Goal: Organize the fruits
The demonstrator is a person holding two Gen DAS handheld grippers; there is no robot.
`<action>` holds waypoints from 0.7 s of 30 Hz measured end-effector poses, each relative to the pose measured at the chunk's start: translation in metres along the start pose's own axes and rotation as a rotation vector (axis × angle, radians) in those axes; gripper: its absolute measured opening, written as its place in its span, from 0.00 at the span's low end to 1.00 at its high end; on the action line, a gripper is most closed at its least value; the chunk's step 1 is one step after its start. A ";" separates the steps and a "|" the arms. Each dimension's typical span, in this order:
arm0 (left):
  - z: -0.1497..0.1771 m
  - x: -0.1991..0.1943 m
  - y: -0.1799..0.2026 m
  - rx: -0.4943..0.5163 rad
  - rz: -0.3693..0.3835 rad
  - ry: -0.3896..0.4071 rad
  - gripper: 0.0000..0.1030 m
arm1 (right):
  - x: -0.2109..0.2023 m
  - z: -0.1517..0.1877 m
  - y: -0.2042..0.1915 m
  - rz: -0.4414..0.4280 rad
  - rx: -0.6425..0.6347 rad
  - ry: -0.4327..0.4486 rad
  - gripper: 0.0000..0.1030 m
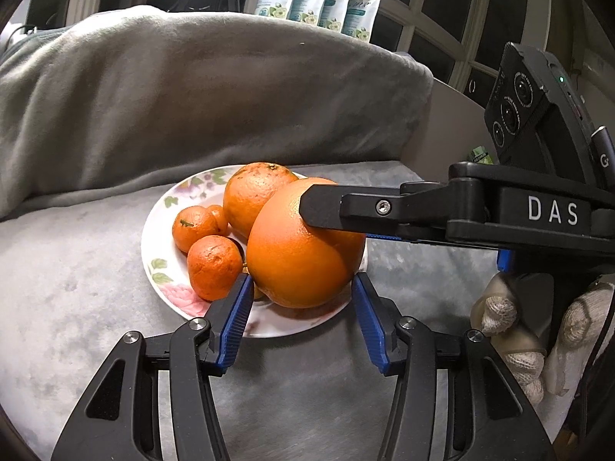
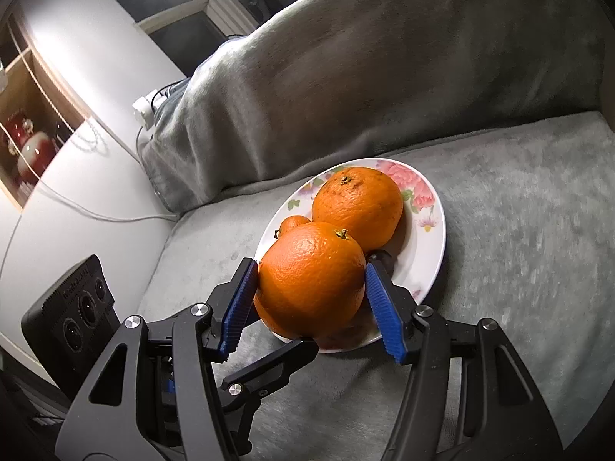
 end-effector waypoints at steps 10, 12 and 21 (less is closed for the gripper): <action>0.005 -0.009 -0.005 -0.007 0.001 0.006 0.53 | -0.008 -0.002 -0.002 0.023 0.005 0.024 0.59; 0.005 -0.012 -0.008 -0.013 0.003 0.008 0.58 | -0.011 -0.001 -0.002 0.025 0.008 0.030 0.62; 0.007 -0.032 -0.018 -0.021 -0.002 0.020 0.69 | -0.029 0.001 -0.005 0.050 0.026 0.087 0.75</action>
Point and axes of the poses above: each gripper's, at about its wrist camera, not at the fingertips, and x roughly the way its jaws point, y to its right, z to its underside, the point moved 2 cm from there along x, roughly the way its jaws point, and after that the axes turned 2 degrees about x, right-handed, at the moved point
